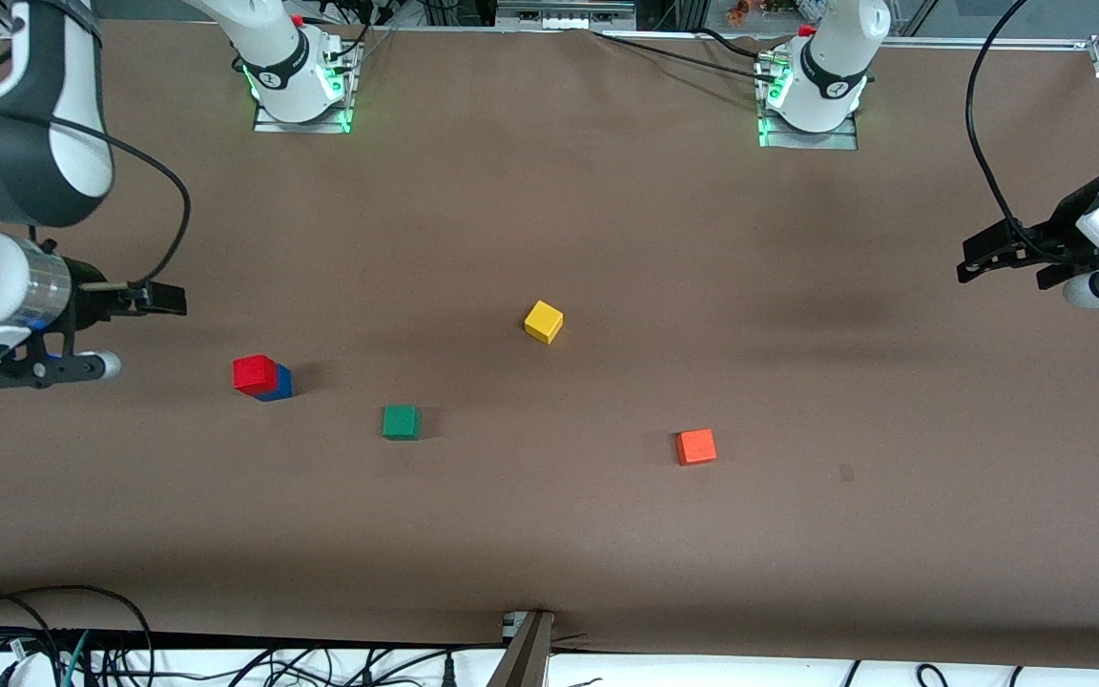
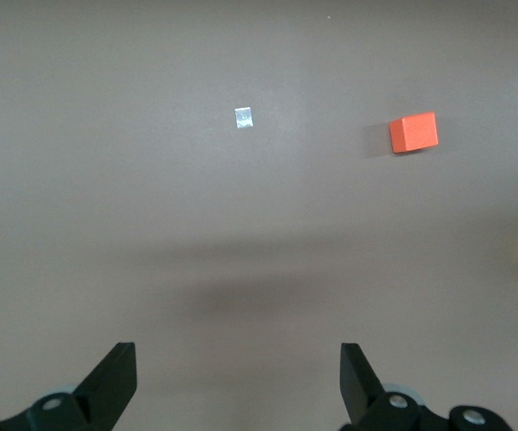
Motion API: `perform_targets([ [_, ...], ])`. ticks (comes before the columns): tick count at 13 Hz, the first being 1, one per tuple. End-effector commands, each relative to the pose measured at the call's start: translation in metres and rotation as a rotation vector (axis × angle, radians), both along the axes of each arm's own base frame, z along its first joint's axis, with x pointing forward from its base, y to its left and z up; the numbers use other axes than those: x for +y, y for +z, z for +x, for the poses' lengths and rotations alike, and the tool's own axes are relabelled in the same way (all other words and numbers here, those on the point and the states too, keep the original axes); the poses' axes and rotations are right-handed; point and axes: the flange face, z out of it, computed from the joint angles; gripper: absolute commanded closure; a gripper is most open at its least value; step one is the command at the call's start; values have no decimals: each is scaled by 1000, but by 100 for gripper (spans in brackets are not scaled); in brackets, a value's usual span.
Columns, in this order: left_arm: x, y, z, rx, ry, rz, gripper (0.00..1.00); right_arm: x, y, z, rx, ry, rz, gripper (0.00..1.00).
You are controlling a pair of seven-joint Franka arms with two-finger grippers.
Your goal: Pass red block to right arm, stack on blue
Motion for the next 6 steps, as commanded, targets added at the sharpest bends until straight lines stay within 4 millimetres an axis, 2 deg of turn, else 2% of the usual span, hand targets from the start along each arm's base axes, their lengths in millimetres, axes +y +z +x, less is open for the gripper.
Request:
perform_targets([
  [1, -1, 7, 0, 4, -17, 8, 0, -23, 35, -19, -15, -22, 30, 0],
  [4, -1, 7, 0, 4, -17, 8, 0, -33, 53, -44, -17, -67, 25, 0],
  [6, 0, 7, 0, 4, -15, 8, 0, -35, 73, -71, -33, -94, 13, 0],
])
